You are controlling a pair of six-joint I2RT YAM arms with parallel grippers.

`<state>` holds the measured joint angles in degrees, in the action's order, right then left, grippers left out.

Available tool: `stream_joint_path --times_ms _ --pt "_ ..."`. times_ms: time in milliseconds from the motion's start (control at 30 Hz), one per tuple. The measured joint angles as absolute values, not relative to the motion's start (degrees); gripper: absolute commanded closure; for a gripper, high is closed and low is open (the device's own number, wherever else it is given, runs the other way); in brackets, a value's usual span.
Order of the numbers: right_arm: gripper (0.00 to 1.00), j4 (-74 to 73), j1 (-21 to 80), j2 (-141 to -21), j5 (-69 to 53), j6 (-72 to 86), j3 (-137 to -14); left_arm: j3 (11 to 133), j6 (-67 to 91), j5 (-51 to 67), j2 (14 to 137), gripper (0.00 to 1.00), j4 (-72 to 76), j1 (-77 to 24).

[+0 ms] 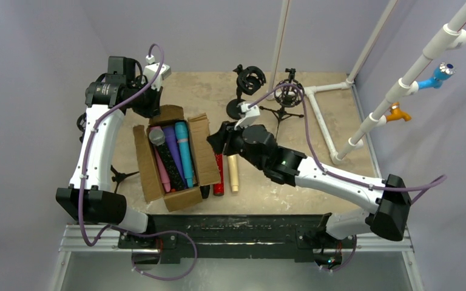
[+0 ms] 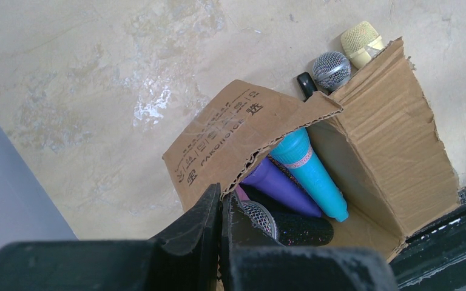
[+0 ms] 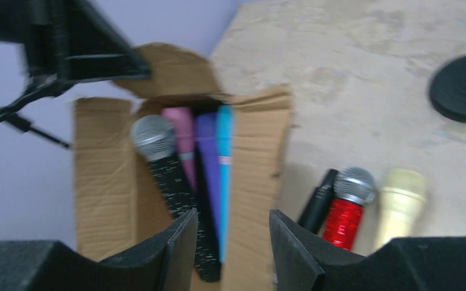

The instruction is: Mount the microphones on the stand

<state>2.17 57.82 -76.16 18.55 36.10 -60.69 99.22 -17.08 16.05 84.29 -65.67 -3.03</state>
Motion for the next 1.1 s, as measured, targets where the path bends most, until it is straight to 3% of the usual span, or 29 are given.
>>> stream_joint_path --times_ms 233,600,933,1100 --pt "0.35 4.0 66.1 -86.9 17.4 29.2 -71.0 99.2 -17.1 16.1 84.3 1.00 -65.7 -3.0" --pt "0.33 4.6 66.5 -104.1 12.0 23.4 -79.1 99.2 -17.1 16.1 84.3 1.00 -65.7 -3.0" --pt "0.35 7.0 66.5 -111.6 9.3 21.9 -85.1 99.2 -17.1 16.1 84.3 1.00 -65.7 -3.0" --pt "0.48 6.9 66.5 -115.3 8.2 22.1 -87.0 99.2 -17.1 16.1 84.3 1.00 -65.7 -3.0"
